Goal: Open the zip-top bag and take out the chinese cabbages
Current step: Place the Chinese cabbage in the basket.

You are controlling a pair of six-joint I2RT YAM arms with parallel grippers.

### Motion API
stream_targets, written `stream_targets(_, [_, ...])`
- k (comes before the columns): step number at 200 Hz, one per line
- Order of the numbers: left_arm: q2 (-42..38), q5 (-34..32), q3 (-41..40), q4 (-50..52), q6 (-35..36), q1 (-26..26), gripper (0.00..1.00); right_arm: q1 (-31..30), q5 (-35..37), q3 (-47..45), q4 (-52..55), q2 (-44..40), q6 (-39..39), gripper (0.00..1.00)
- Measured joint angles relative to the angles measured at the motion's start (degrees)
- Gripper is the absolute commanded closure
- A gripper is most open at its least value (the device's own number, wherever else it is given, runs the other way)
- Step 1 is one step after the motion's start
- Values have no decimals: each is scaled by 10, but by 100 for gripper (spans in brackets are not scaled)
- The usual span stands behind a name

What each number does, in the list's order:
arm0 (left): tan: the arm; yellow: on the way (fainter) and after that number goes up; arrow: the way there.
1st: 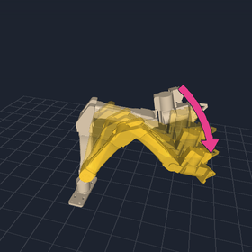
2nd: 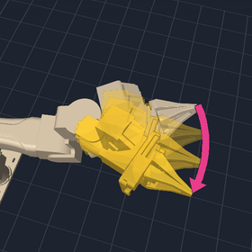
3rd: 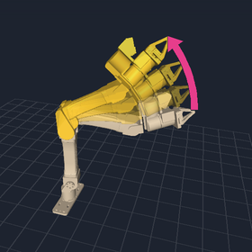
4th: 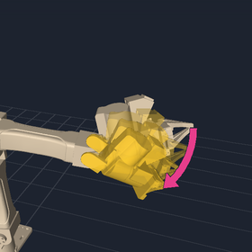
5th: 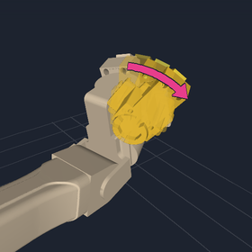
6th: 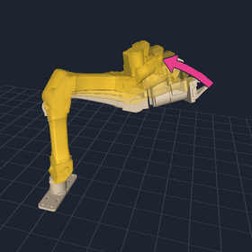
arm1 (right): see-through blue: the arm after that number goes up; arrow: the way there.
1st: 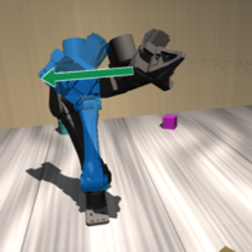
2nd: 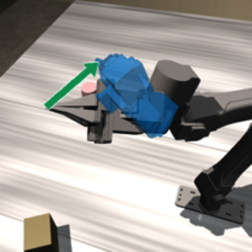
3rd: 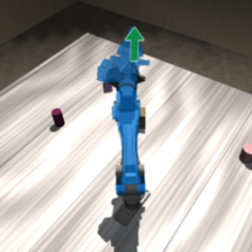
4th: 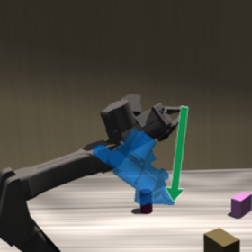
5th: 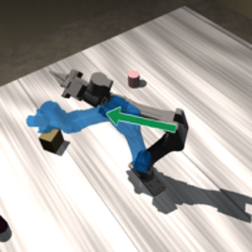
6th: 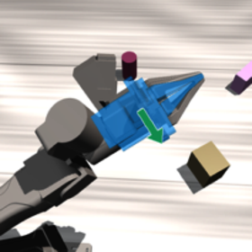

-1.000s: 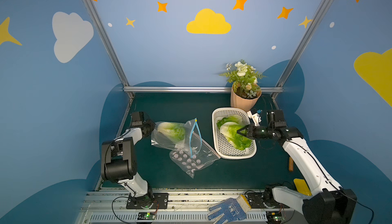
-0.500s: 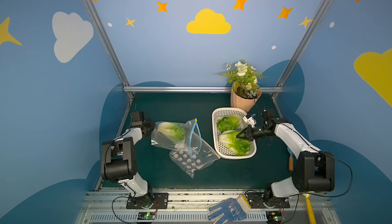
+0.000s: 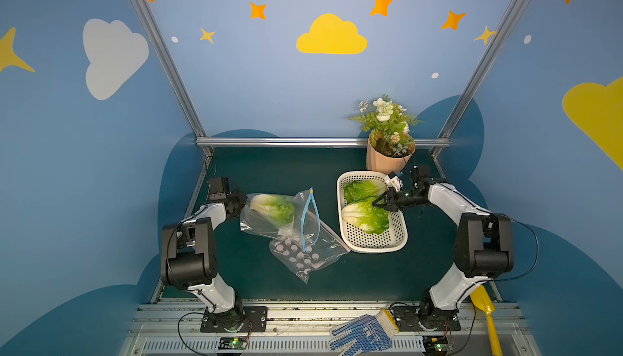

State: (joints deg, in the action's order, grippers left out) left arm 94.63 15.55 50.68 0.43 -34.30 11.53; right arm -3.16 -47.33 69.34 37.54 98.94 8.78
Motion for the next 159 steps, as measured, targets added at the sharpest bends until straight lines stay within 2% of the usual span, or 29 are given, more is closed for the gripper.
stream_targets(29, [0,7,0,-1,0,0,95,0,32,11,-13,7,3,58])
stream_targets(59, [-2,12,-1,-3,-1,0,95,0,62,11,-17,9,6,54])
stream_targets(82, [-10,17,-11,-10,-2,0,95,0,80,11,-18,9,8,45])
stream_targets(102, [-13,17,-16,-11,-3,-1,95,0,95,11,-17,8,11,44])
stream_targets(120, [-14,17,-18,-10,-3,-3,95,-1,111,11,-17,4,14,38])
stream_targets(159, [-15,17,-18,-10,-3,-14,95,-3,151,10,-12,-50,17,28])
